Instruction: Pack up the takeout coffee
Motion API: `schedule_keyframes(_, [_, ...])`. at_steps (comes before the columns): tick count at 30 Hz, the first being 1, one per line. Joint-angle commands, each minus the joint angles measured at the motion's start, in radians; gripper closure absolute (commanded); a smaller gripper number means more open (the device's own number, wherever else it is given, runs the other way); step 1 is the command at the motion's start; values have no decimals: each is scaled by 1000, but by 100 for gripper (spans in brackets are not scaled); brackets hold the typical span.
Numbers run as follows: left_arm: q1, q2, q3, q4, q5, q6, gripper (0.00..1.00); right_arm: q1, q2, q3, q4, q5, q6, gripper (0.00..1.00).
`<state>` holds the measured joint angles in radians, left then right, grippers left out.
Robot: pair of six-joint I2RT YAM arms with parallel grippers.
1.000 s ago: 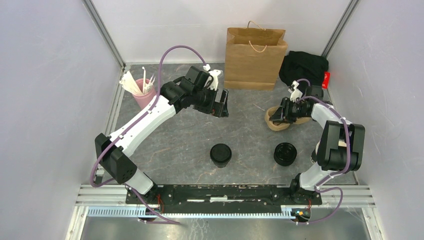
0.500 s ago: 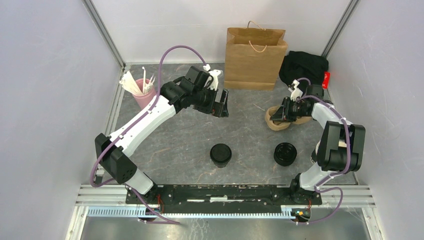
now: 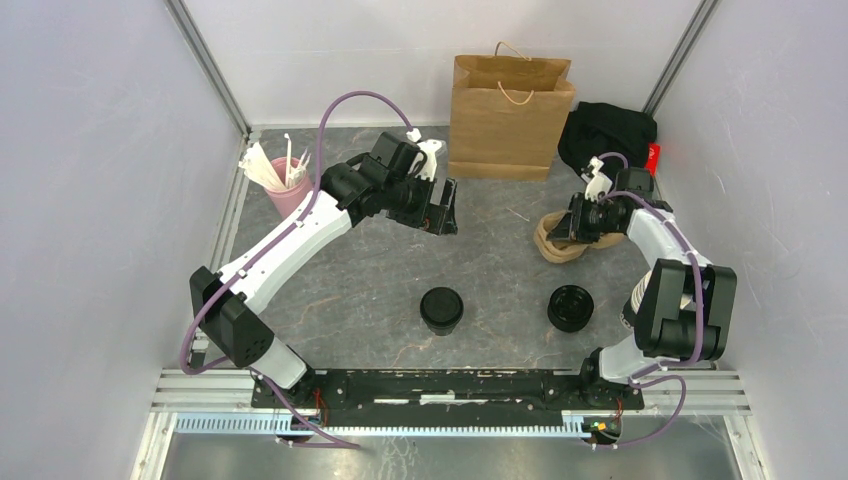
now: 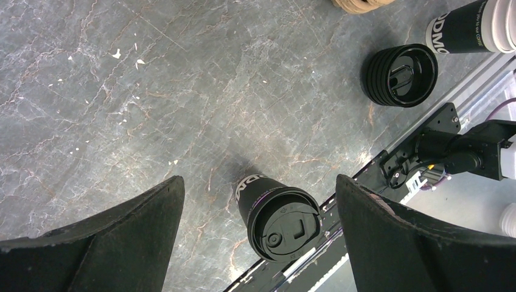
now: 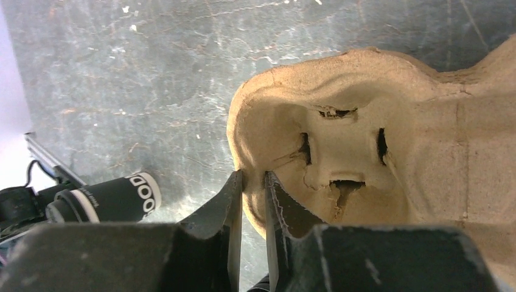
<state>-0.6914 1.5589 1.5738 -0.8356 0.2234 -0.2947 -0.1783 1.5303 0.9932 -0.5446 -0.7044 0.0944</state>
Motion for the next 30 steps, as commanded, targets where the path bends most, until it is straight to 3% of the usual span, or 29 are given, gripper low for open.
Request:
schedule_keyframes(1, [4, 2, 28, 22, 36, 36, 1, 25, -30, 36, -33, 118, -45, 83])
schedule_keyframes(17, [4, 6, 23, 30, 49, 32, 1, 319, -61, 174, -195, 664, -119, 90])
schedule_keyframes(30, [5, -6, 31, 30, 43, 25, 1, 334, -164, 174, -134, 580, -65, 91])
